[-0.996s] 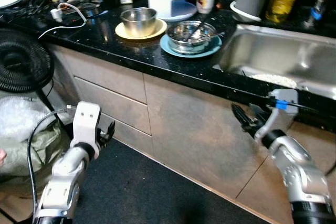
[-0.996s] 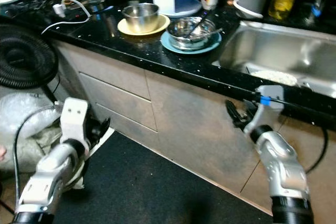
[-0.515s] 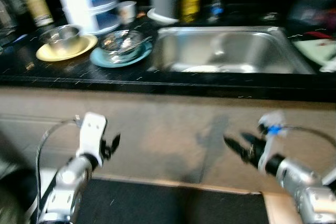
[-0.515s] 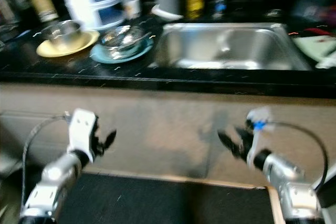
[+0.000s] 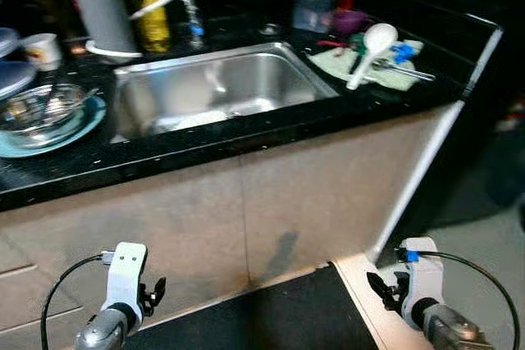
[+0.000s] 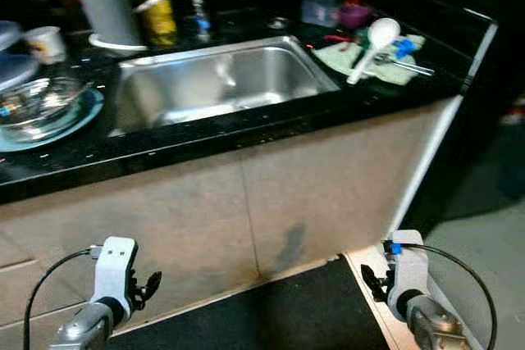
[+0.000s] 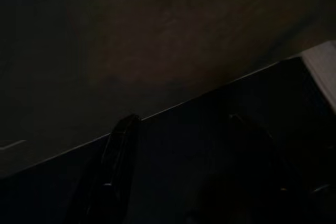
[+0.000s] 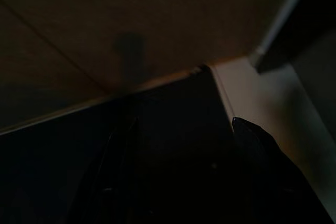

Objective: Kitchen organization

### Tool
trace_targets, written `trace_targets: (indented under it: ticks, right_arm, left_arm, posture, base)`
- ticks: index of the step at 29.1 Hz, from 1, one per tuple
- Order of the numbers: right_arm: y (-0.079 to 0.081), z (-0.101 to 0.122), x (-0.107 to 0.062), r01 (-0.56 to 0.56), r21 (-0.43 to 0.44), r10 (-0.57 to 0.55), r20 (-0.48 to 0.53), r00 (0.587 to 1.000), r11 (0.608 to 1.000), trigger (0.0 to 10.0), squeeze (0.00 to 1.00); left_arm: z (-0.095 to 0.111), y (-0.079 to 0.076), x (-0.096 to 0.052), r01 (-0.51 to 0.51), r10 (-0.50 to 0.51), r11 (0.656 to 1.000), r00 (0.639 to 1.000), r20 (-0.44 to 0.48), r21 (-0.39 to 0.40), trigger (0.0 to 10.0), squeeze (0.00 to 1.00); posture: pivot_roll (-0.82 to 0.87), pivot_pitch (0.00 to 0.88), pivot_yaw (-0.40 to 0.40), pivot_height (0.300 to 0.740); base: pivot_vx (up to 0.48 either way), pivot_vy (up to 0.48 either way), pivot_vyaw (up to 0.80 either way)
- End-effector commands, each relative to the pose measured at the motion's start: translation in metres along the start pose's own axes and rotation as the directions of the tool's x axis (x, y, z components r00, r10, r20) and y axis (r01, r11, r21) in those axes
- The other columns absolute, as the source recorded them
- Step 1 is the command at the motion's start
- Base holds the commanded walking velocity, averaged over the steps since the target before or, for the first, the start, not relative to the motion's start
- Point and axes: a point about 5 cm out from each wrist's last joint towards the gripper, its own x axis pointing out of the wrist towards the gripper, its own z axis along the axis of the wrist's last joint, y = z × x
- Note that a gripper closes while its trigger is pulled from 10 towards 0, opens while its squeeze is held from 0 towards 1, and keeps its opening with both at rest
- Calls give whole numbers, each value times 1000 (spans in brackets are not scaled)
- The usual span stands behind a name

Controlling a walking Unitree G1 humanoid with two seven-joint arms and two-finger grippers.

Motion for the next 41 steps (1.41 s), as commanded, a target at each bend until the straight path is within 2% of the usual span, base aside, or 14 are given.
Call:
trace_targets:
  ticks: [1,3,7,9,12,26,33,41]
  right_arm:
    - [0,-6,0,17,-2,-17,0,1000,1000,10000,0]
    - [-4,-13,-3,41,44,-42,10,999,998,10000,0]
    - [-3,-10,-2,38,17,-39,28,999,999,10000,0]
    - [-1,-11,0,20,70,-23,42,999,997,10000,0]
    - [-2,-12,1,27,87,-31,42,999,996,10000,0]
    - [2,-11,4,23,78,-28,59,998,997,10000,0]
    - [2,-9,4,26,78,-32,82,996,997,10000,0]
    - [1,-7,4,27,69,-33,94,995,997,10000,0]
  left_arm:
    - [-9,2,-2,-9,8,1000,1000,-22,-20,10000,0]
    - [-10,1,-1,2,-3,1000,1000,-16,-30,10000,0]
    - [-8,3,1,-1,0,1000,1000,-6,-31,10000,0]
    - [-9,4,3,3,-3,1000,1000,-9,-27,10000,0]
    - [-9,3,4,14,-14,1000,1000,-10,-17,10000,0]
    - [-12,7,5,38,-38,999,999,-6,-14,10000,0]
    - [-13,5,6,28,-28,999,1000,-2,16,10000,0]
    - [-13,8,5,-25,25,1000,1000,16,13,10000,0]
  posture:
    - [-44,0,39,740]
    - [-44,0,39,740]
    - [-50,0,45,740]
    - [-49,0,51,740]
    - [-52,0,54,740]
    - [-57,0,67,740]
    - [-56,0,63,740]
    - [-64,0,56,740]
  base:
    - [0,0,-800]
    - [0,0,-800]
    - [0,0,-800]
    - [0,0,-800]
    - [0,0,-800]
    - [0,0,-800]
    - [0,0,-800]
    - [0,0,-105]
